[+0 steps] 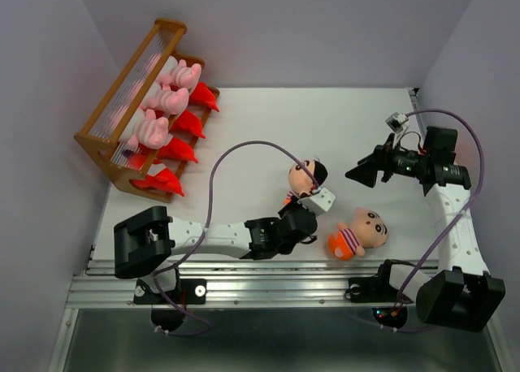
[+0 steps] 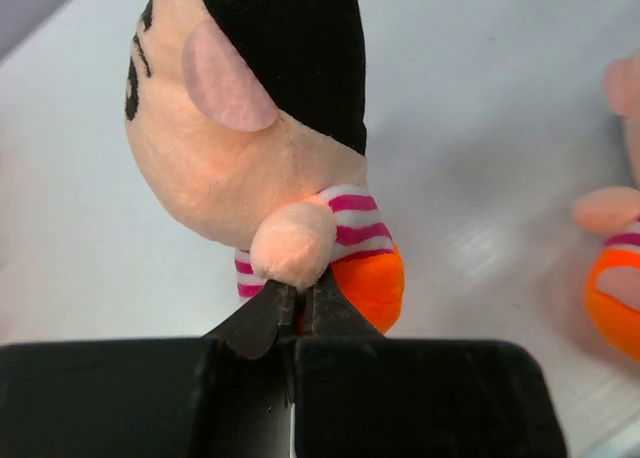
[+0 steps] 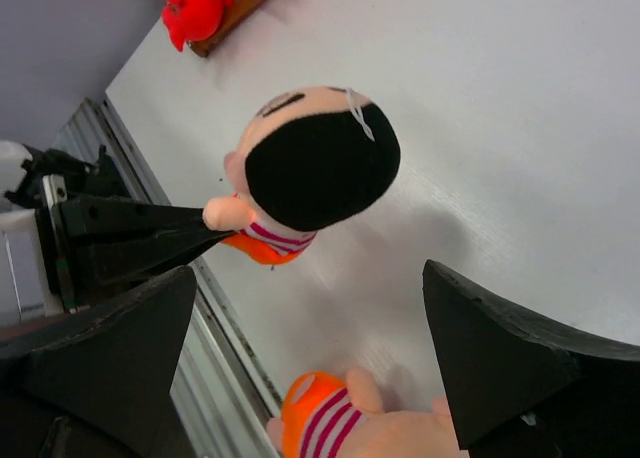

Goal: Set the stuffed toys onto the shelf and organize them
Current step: Pass the stuffed toy from the left arm to the right

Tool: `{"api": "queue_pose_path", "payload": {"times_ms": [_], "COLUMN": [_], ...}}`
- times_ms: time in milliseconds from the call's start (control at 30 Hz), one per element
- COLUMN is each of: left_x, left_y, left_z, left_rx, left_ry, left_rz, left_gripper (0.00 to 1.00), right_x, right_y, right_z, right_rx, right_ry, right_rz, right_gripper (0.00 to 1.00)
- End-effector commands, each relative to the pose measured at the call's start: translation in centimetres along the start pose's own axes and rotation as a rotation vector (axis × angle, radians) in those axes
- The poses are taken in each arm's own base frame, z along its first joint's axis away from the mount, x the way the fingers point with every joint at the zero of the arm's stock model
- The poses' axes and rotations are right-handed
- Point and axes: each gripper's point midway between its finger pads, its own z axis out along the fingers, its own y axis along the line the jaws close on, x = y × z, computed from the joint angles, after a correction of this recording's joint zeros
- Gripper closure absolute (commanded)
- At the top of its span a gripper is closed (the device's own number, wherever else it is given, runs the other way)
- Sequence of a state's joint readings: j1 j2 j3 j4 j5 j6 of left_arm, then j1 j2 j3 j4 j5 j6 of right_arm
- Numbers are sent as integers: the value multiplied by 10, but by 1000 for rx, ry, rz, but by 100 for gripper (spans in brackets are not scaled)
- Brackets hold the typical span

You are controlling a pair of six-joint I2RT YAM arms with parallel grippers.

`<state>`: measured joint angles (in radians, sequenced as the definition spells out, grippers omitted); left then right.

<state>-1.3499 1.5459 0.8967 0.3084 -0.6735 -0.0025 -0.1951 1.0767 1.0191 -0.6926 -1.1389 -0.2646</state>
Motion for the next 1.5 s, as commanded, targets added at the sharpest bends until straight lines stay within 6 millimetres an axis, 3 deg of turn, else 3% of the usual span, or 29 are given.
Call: {"api": "queue_pose_path", "payload": {"times_ms": [0, 167, 333, 633, 733, 867, 900, 1000, 1067, 1133, 1167, 1200, 1233, 1267, 1300, 1367, 1400, 1433, 1467], "left_x": [-46, -59, -64, -79, -83, -85, -85, -88, -91, -91, -90, -98, -102, -95, -107, -100, -116, -119, -103], "left_y": [41, 28, 4, -13, -13, -16, -16, -20, -33, -49, -55, -70, -74, -78, -80, -78, -70, -65, -60], "left_z": [-13, -14, -12, -6, -6, -5, -4, -6, -5, -7, -7, -15, -19, -22, -32, -38, -47, -51, -51], "left_rx": [-322, -364, -344, -347, -348, -346, -347, -329, -259, -110, -53, 75, 130, 170, 249, 318, 386, 422, 447], "left_ry": [-84, -109, -129, -150, -157, -163, -164, -173, -185, -165, -156, -168, -179, -171, -188, -174, -202, -211, -186], "left_rz": [185, 298, 353, 389, 387, 373, 365, 292, 152, 97, 49, -36, -74, -93, -196, -259, -364, -409, -435], "left_gripper": [100, 100, 100, 100, 100, 100, 100, 100, 68, 47, 27, 18, 1, 1, 1, 1, 1, 1, 1], "right_x": [-19, -31, -35, 5, 8, 10, 7, -4, -10, -14, -16, -18, -20, -22, -24, -27, -29, -30, -32], "right_y": [-7, -22, -12, -6, -4, -4, -5, -5, -3, 2, 1, 0, 2, 0, -5, -11, -13, -15, -11], "right_z": [2, 7, 19, 49, 50, 53, 53, 50, 48, 46, 43, 41, 39, 38, 35, 32, 31, 30, 30], "right_rx": [90, 224, 195, 188, 167, 141, 139, 145, 139, 104, 101, 97, 78, 74, 79, 68, 59, 50, 1], "right_ry": [-33, -84, -70, 70, 82, 84, 79, 58, 49, 47, 38, 30, 24, 19, 11, 1, -4, -10, -17], "right_rz": [208, 395, 430, 424, 419, 408, 377, 284, 224, 140, 115, 93, 61, 18, -14, -26, -36, -31, -32], "right_gripper": [0, 0, 0, 2, 14, 54, 68, 93, 99, 99, 99, 99, 99, 99, 99, 99, 99, 99, 99]}}
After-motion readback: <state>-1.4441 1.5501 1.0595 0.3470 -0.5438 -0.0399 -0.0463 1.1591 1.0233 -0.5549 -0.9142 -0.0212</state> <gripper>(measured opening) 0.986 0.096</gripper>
